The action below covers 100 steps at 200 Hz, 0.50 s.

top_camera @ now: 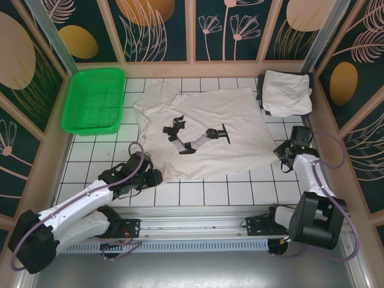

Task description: Fold and stack the t-shirts

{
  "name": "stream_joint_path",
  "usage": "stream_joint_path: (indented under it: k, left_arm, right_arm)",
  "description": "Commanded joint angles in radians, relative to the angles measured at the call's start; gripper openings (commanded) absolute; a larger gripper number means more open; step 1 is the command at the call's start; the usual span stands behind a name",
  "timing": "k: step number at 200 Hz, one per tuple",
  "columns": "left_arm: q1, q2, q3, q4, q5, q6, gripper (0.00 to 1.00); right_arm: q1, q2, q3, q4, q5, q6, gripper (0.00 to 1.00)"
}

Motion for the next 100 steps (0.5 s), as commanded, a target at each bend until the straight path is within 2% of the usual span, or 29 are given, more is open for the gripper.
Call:
stream_joint_path:
  k: [1,41,100]
  left_arm:
    - [-0.003,0.012,-0.018,-0.026,-0.046,-0.015,0.4]
    - [-0.003,0.042,-0.026,-0.011,-0.072,-0.061,0.43]
    - [-0.003,0.124,-0.041,0.067,-0.032,-0.045,0.36]
  right_arm:
    - [-0.011,0.003,0.004,0.012,-0.004,-0.017,0.0]
    - [-0.01,0.008,-0.008,0.031,-0.029,-0.016,0.0]
    - [-0.012,-0.001,-0.017,0.032,-0.042,-0.022,0.0]
